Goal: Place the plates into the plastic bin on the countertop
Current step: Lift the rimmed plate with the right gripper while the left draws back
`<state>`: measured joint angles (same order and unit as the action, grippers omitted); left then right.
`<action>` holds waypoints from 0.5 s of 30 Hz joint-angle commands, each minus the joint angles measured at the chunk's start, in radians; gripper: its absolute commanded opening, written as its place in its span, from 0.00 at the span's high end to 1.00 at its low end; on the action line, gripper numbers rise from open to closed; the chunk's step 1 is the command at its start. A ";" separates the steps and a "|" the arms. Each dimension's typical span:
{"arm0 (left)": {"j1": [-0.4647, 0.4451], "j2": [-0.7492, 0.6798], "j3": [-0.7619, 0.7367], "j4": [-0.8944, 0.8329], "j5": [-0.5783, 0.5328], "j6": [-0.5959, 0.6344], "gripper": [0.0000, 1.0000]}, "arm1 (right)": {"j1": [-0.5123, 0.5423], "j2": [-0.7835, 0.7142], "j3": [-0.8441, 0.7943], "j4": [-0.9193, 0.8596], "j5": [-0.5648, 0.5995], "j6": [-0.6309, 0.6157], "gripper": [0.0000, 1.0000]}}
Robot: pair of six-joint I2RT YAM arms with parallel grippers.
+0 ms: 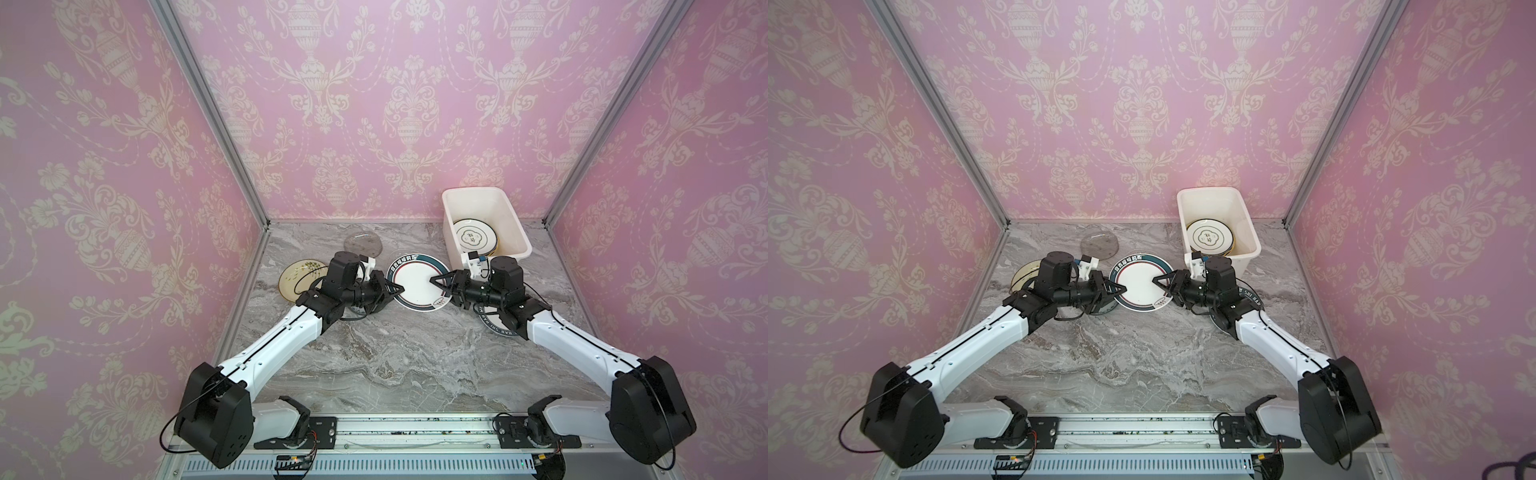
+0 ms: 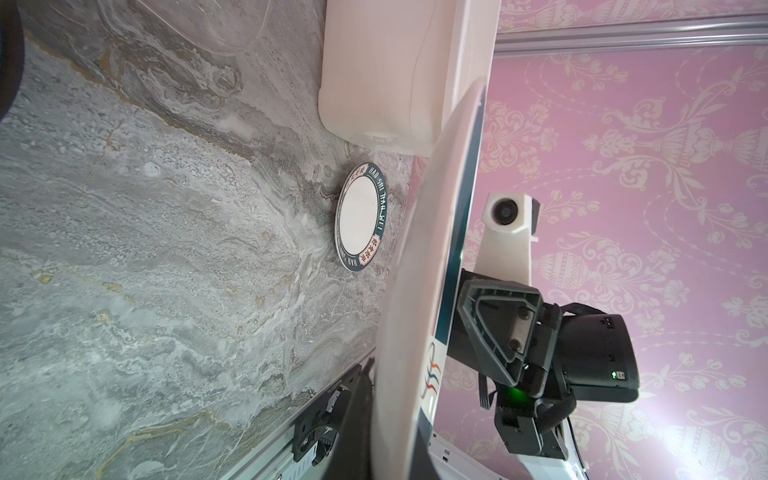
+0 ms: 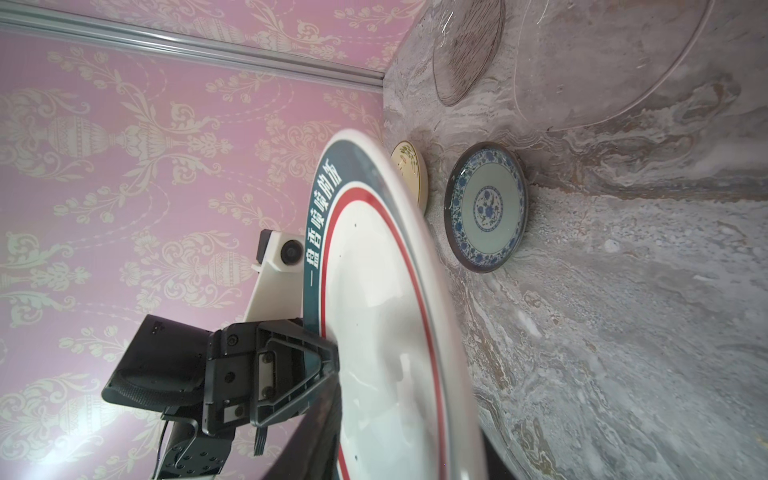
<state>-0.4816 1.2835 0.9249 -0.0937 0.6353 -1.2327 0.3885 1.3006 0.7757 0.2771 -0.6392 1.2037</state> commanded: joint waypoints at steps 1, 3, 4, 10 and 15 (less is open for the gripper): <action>-0.025 -0.032 0.020 0.021 -0.018 -0.006 1.00 | 0.006 0.002 0.043 0.164 -0.001 0.057 0.70; -0.031 -0.029 0.012 0.040 -0.033 -0.016 1.00 | 0.007 0.002 0.037 0.181 0.007 0.075 0.78; -0.035 -0.026 0.008 0.052 -0.035 -0.024 1.00 | 0.007 0.002 0.035 0.185 0.010 0.081 0.80; -0.052 0.005 0.013 0.090 -0.036 -0.042 1.00 | 0.009 -0.014 0.028 0.174 0.027 0.088 0.96; -0.054 -0.007 0.032 0.096 -0.061 -0.033 0.74 | 0.005 -0.042 0.063 0.089 0.065 0.080 1.00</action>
<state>-0.5026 1.2716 0.9253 -0.0017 0.5922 -1.2922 0.3820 1.3010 0.7811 0.3813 -0.5968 1.2850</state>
